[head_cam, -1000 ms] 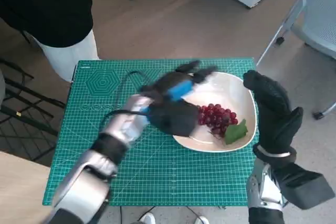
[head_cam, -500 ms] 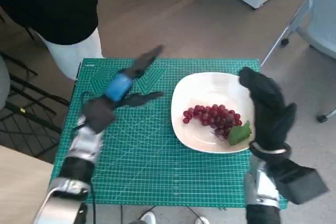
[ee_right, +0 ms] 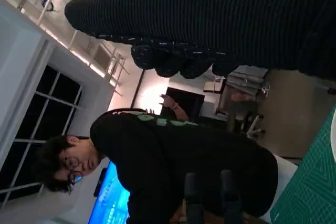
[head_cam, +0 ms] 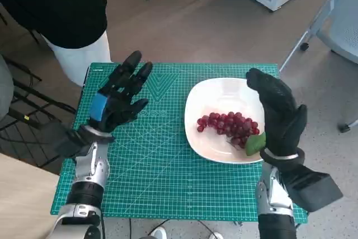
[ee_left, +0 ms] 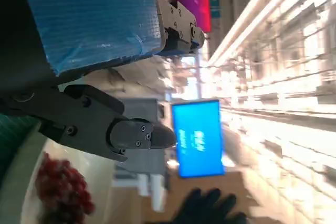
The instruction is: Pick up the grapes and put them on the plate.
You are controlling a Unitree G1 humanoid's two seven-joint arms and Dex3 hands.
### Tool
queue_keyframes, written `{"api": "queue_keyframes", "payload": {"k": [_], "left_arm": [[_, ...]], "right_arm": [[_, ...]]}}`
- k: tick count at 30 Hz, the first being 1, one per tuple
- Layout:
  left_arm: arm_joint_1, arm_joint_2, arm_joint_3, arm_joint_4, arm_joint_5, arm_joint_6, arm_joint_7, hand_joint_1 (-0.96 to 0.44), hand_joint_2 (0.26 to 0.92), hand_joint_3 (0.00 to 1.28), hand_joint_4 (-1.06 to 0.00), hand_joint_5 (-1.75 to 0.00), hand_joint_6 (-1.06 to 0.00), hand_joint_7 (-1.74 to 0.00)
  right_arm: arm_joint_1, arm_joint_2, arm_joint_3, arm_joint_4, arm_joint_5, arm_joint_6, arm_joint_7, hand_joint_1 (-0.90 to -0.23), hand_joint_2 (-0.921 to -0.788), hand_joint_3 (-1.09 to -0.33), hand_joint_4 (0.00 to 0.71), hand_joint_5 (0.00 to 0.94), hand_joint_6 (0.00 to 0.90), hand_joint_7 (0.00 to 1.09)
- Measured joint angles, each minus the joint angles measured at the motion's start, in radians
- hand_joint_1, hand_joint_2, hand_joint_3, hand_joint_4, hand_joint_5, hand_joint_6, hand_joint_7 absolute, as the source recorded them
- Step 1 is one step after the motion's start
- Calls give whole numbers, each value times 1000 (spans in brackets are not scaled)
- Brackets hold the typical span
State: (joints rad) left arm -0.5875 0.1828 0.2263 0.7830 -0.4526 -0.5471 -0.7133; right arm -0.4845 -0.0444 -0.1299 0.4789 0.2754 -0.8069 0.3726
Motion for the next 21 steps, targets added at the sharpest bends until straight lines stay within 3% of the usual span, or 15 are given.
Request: {"api": "queue_keyframes", "payload": {"k": [14,21], "left_arm": [[62,-29,30,-39,-44,41,-105,-613,921,404,-210,-1,-279,-2],[67,-42,47,-63,-58,45,-106,-622,921,406,-225,-8,-301,-13]], "right_arm": [[0,-21,2,4,18,6,36,-686,-921,-730,427,1,75,403],[0,-23,1,11,24,5,44,-685,-921,-729,428,1,72,409]]}}
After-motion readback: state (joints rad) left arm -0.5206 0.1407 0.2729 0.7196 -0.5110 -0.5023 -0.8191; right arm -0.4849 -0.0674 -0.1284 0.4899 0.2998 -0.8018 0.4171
